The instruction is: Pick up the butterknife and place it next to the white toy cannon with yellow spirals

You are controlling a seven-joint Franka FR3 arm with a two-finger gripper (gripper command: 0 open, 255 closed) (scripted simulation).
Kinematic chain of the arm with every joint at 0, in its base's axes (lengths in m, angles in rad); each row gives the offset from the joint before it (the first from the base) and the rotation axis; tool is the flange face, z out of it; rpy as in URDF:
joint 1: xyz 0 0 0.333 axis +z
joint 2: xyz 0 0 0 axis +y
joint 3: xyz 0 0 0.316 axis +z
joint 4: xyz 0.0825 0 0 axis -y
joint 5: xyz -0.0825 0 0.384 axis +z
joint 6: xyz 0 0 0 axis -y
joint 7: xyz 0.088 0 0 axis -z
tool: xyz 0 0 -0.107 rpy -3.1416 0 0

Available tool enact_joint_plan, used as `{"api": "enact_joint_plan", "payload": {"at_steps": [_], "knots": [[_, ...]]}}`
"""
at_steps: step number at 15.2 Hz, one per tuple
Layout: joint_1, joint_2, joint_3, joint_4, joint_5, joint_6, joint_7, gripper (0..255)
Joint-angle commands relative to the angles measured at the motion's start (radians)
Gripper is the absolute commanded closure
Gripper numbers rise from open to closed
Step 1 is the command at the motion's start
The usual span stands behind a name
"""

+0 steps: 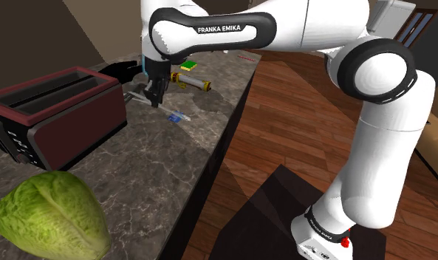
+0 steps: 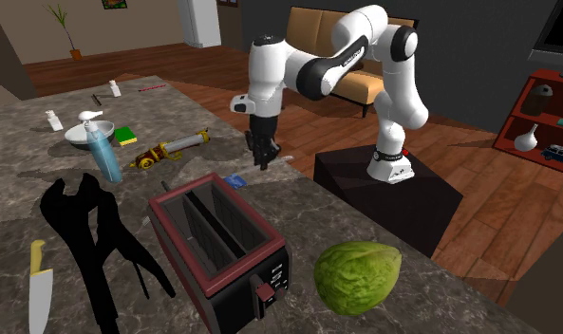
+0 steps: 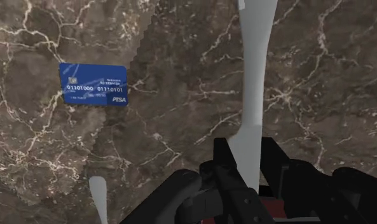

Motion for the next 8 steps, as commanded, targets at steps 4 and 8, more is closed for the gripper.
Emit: {"api": "enact_joint_plan", "payload": {"at_steps": [4, 8], "knots": [[-0.074, 0.002, -0.030, 0.005, 0.020, 0.003, -0.109, 255], [-0.129, 0.023, -0.054, 0.037, 0.032, -0.004, -0.193, 255]]}}
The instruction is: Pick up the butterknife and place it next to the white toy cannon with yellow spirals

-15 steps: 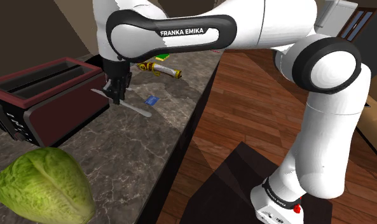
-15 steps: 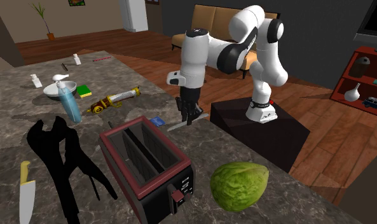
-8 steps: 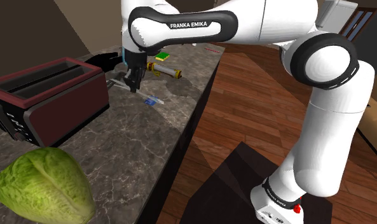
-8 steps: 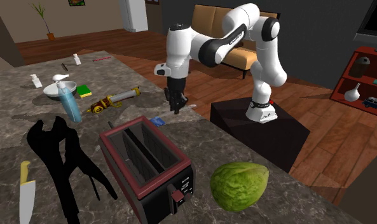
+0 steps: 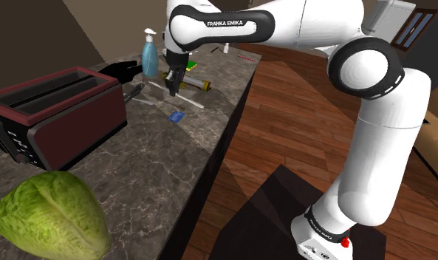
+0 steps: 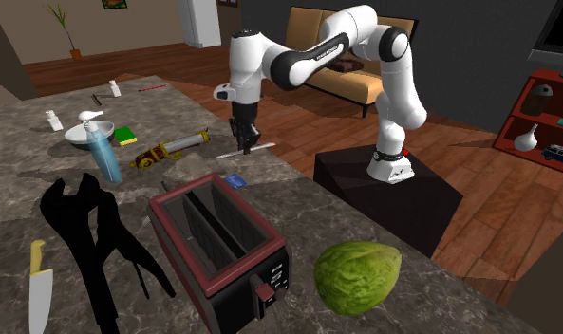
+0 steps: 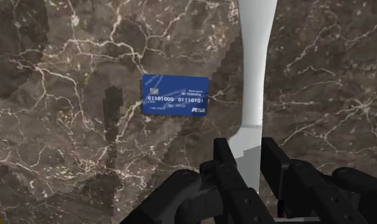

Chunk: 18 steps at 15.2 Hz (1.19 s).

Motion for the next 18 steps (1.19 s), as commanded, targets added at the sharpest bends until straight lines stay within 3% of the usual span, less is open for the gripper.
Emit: {"api": "enact_joint_plan", "payload": {"at_steps": [1, 12, 16, 18], "knots": [[-0.027, 0.012, -0.012, 0.019, 0.006, -0.005, -0.043, 255], [-0.162, 0.171, -0.070, 0.266, 0.024, -0.089, -0.257, 255], [-0.203, 0.276, -0.087, 0.438, 0.026, -0.155, -0.329, 255], [-0.223, 0.369, -0.097, 0.596, 0.026, -0.219, -0.372, 255]]}}
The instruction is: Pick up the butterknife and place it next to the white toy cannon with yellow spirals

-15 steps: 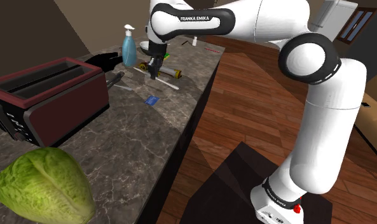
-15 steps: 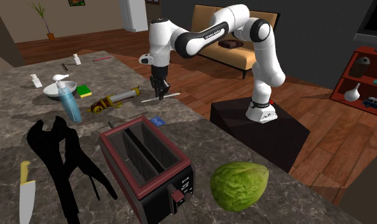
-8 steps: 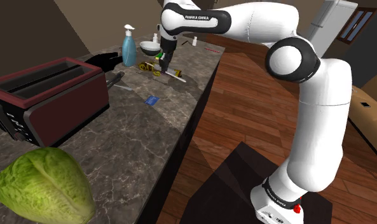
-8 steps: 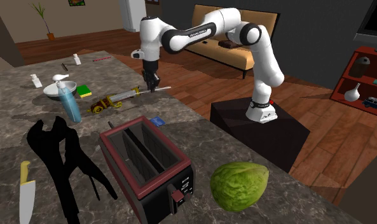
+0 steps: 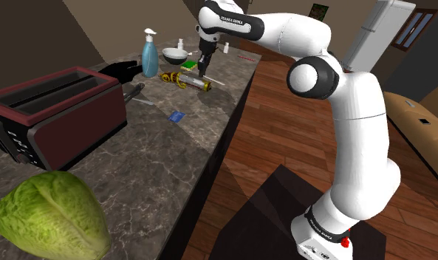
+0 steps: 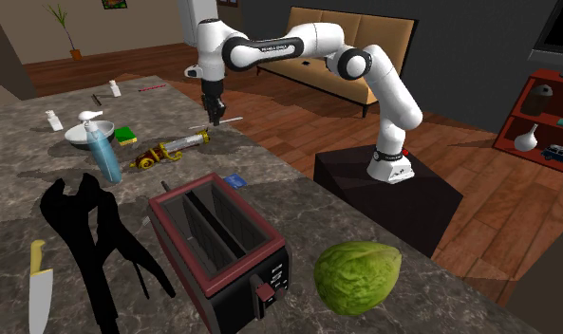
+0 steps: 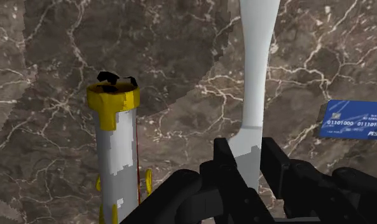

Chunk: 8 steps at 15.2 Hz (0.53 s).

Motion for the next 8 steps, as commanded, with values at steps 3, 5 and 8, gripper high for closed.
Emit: {"api": "enact_joint_plan", "payload": {"at_steps": [3, 5, 8], "knots": [[-0.015, 0.034, -0.004, 0.012, 0.000, 0.021, -0.021, 255], [-0.017, 0.026, -0.004, -0.028, 0.001, 0.053, -0.020, 255], [-0.021, 0.019, -0.004, -0.081, 0.001, 0.099, -0.019, 255]]}}
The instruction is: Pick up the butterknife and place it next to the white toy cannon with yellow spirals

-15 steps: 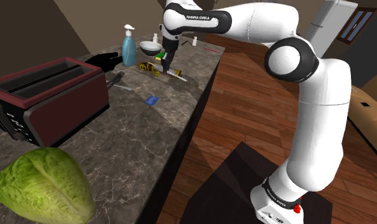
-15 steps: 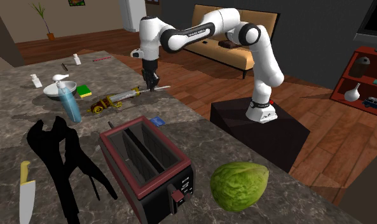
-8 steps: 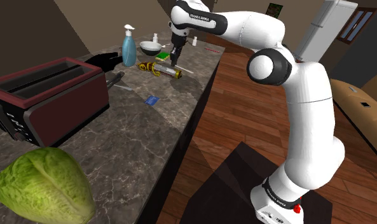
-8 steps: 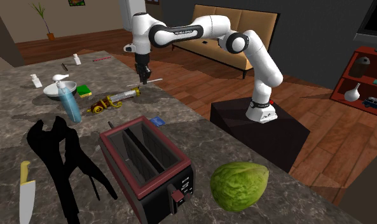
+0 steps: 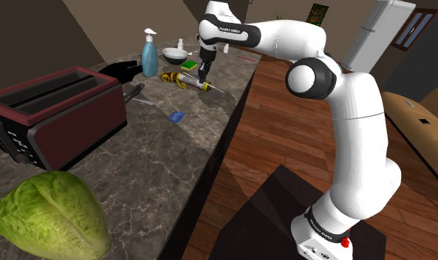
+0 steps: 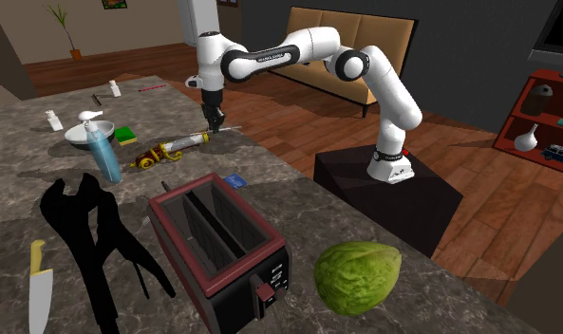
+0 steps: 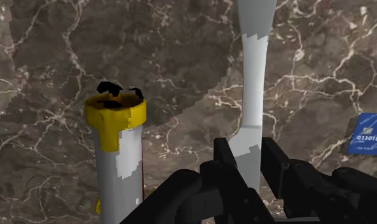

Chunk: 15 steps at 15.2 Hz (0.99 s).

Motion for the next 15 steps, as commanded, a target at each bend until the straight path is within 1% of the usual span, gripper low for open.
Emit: {"api": "enact_joint_plan", "payload": {"at_steps": [1, 8, 15], "knots": [[-0.003, -0.002, 0.000, -0.028, 0.000, 0.027, -0.001, 255], [-0.008, -0.001, -0.001, -0.121, -0.001, 0.120, 0.002, 255], [-0.011, 0.016, -0.004, -0.188, -0.004, 0.203, 0.004, 255]]}}
